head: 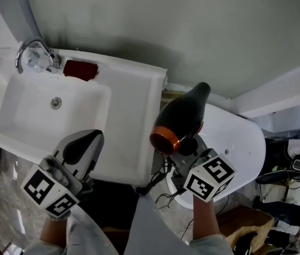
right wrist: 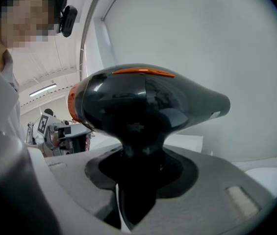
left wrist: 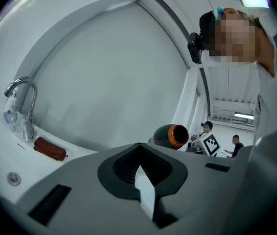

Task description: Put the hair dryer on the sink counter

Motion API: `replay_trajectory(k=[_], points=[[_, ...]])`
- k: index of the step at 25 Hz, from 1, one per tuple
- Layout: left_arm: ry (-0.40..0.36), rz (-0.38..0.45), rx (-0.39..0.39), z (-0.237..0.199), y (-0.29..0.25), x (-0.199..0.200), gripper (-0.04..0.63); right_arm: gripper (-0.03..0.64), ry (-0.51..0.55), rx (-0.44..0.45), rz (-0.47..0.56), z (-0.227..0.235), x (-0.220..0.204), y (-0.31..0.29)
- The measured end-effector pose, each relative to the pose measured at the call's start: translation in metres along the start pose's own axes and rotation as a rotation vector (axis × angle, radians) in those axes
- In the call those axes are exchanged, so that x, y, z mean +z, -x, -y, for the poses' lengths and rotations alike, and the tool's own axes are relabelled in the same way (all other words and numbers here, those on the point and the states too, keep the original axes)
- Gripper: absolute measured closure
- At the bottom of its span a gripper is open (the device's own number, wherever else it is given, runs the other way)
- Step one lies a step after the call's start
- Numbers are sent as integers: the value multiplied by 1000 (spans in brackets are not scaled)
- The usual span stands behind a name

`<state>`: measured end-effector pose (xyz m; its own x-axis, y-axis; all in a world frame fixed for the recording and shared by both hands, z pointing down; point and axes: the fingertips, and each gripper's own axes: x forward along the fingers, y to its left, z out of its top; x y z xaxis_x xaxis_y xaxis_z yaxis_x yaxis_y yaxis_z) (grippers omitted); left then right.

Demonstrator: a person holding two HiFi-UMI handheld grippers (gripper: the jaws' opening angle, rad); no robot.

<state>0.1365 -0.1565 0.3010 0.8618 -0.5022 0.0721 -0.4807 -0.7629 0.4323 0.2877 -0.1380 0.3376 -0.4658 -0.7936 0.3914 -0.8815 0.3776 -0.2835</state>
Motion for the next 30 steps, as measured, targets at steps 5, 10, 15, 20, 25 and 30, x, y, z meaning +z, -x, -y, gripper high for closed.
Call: replay_trajectory(k=[5,10,15,20,25,30], points=[[-7,4,-38,11,-2,1,592,457,33,-25,31,-3,11,18],[-15,7,-45,15,-3,3,592,457,47,-41,35,3,10,20],[-20,9,-27,14,-1,2,592,457,112,-48,19,15,9,10],[-21,16,5,9,1,4,592,457,135,-35,-15,35,5,-13],[-20,27,59,-1,8,5,592,457,145,0,-62,41,-8,-37],[-16,38,109,-10,15,6,592,457,221,27,-118,42,-20,-61]])
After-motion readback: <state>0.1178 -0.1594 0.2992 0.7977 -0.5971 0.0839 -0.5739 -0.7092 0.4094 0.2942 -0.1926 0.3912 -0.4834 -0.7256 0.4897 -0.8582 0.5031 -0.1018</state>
